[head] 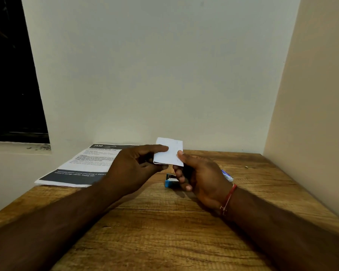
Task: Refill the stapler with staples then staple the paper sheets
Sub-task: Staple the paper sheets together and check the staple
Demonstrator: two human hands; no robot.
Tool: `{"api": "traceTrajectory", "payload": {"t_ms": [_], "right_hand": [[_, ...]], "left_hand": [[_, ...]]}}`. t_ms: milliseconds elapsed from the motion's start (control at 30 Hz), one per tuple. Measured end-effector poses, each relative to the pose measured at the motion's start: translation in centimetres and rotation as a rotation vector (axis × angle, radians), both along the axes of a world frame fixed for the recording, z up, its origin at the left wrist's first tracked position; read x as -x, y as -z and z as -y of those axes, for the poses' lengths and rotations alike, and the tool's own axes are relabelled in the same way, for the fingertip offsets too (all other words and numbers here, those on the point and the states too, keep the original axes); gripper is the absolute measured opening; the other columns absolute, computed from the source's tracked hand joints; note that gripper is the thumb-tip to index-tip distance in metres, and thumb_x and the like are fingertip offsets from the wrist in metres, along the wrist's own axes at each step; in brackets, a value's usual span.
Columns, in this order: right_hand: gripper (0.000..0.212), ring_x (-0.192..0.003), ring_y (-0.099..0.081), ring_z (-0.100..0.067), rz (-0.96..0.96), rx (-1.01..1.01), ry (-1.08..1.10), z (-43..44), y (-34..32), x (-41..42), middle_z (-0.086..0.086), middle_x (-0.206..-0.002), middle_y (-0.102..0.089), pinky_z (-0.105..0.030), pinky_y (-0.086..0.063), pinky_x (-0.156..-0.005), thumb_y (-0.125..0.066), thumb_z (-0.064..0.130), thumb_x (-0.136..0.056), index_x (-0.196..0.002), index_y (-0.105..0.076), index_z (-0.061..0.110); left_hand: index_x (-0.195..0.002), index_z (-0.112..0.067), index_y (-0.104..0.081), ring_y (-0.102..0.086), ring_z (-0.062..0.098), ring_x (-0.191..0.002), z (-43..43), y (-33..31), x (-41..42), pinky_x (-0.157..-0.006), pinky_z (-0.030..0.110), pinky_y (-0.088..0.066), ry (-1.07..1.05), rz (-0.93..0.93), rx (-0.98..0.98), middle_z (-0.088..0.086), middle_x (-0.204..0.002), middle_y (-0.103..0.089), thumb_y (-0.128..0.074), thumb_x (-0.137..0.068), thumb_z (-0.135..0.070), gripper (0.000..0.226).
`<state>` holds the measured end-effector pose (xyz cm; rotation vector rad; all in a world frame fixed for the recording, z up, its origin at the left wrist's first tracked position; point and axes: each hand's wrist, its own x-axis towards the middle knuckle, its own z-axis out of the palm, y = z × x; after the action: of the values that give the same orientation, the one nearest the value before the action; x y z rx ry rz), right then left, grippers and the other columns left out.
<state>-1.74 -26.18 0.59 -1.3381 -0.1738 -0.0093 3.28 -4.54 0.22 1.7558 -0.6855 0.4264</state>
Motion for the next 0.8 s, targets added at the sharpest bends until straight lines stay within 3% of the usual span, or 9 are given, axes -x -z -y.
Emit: {"api": "traceTrajectory", "payload": {"t_ms": [67, 133, 200, 267, 367, 467, 533, 633, 800], "right_hand": [[0.055, -0.054, -0.055, -0.017, 0.07, 0.069, 0.033, 0.0, 0.0, 0.1, -0.01, -0.068, -0.065, -0.027, -0.037, -0.043, -0.064, 0.053, -0.106, -0.076, -0.079, 0.009], [0.061, -0.057, -0.055, -0.017, 0.196, 0.165, 0.129, 0.1, 0.0, 0.1, -0.008, -0.068, -0.065, -0.027, -0.041, -0.046, -0.065, 0.063, -0.099, -0.08, -0.078, 0.007], [0.05, -0.065, -0.057, -0.019, 0.334, 0.257, 0.23, 0.5, 0.2, -0.1, -0.01, -0.077, -0.066, -0.028, -0.049, -0.054, -0.075, 0.057, -0.097, -0.092, -0.076, 0.008], [0.029, -0.077, -0.063, -0.022, 0.412, 0.365, 0.333, 0.7, 0.4, -0.3, -0.011, -0.094, -0.072, -0.026, -0.057, -0.067, -0.088, 0.044, -0.093, -0.104, -0.076, 0.019], [0.043, -0.086, -0.069, -0.012, 0.384, 0.45, 0.404, 0.6, 0.9, -0.8, 0.004, -0.113, -0.074, -0.02, -0.06, -0.074, -0.096, 0.041, -0.085, -0.12, -0.072, 0.032], [0.048, -0.089, -0.078, -0.017, 0.293, 0.253, 0.302, 0.5, 1.0, -1.3, -0.009, -0.112, -0.08, -0.03, -0.065, -0.071, -0.093, 0.033, -0.09, -0.131, -0.069, 0.024], [0.034, -0.086, -0.079, -0.022, 0.262, 0.155, 0.231, 0.6, 1.0, -1.4, -0.018, -0.103, -0.082, -0.033, -0.065, -0.07, -0.088, 0.026, -0.096, -0.124, -0.074, 0.012], [0.026, -0.074, -0.073, -0.024, 0.213, 0.064, 0.198, 0.8, 1.2, -1.7, -0.017, -0.088, -0.08, -0.033, -0.065, -0.069, -0.083, 0.02, -0.1, -0.113, -0.076, -0.001], [0.009, -0.068, -0.069, -0.021, 0.249, 0.098, 0.209, 1.1, 0.7, -1.8, -0.012, -0.079, -0.075, -0.034, -0.063, -0.068, -0.08, 0.013, -0.101, -0.093, -0.081, 0.012]], "left_hand": [[-0.117, -0.015, -0.088, -0.083, 0.014, -0.079, 0.0, -0.1, -0.1, -0.077, 0.025, -0.067, 0.028, -0.029, 0.08, 0.005, -0.09, -0.088, -0.079, -0.098, 0.009, 0.032], [-0.114, -0.01, -0.086, -0.081, 0.018, -0.072, -0.1, -0.3, -0.1, -0.068, 0.029, -0.067, 0.054, -0.057, 0.142, 0.011, -0.087, -0.085, -0.073, -0.105, 0.006, 0.023], [-0.112, -0.008, -0.084, -0.078, 0.019, -0.066, -0.3, -0.7, 0.1, -0.062, 0.03, -0.067, 0.079, -0.087, 0.195, 0.014, -0.083, -0.084, -0.073, -0.108, -0.012, 0.012], [-0.107, -0.007, -0.082, -0.076, 0.02, -0.061, -0.3, -0.9, 0.3, -0.056, 0.033, -0.065, 0.096, -0.136, 0.258, 0.015, -0.08, -0.083, -0.072, -0.104, -0.03, 0.024], [-0.113, -0.006, -0.077, -0.073, 0.022, -0.056, -0.3, -1.0, 0.3, -0.051, 0.034, -0.062, 0.153, -0.212, 0.314, 0.018, -0.08, -0.082, -0.068, -0.107, -0.033, 0.029], [-0.111, -0.004, -0.075, -0.072, 0.023, -0.054, -0.3, -0.8, 0.3, -0.05, 0.034, -0.061, 0.2, -0.241, 0.305, 0.022, -0.079, -0.081, -0.063, -0.114, -0.025, 0.024], [-0.107, -0.002, -0.075, -0.072, 0.024, -0.054, -0.2, -0.7, 0.4, -0.05, 0.034, -0.061, 0.224, -0.262, 0.29, 0.024, -0.08, -0.081, -0.063, -0.115, -0.023, 0.026], [-0.097, -0.003, -0.079, -0.073, 0.025, -0.056, -0.2, -0.5, 0.3, -0.054, 0.034, -0.063, 0.216, -0.279, 0.25, 0.026, -0.086, -0.083, -0.063, -0.115, -0.026, 0.033], [-0.103, -0.017, -0.088, -0.077, 0.021, -0.069, -0.6, -0.6, -0.1, -0.068, 0.031, -0.067, 0.105, -0.195, 0.236, 0.009, -0.083, -0.084, -0.071, -0.109, -0.035, 0.026]]}}
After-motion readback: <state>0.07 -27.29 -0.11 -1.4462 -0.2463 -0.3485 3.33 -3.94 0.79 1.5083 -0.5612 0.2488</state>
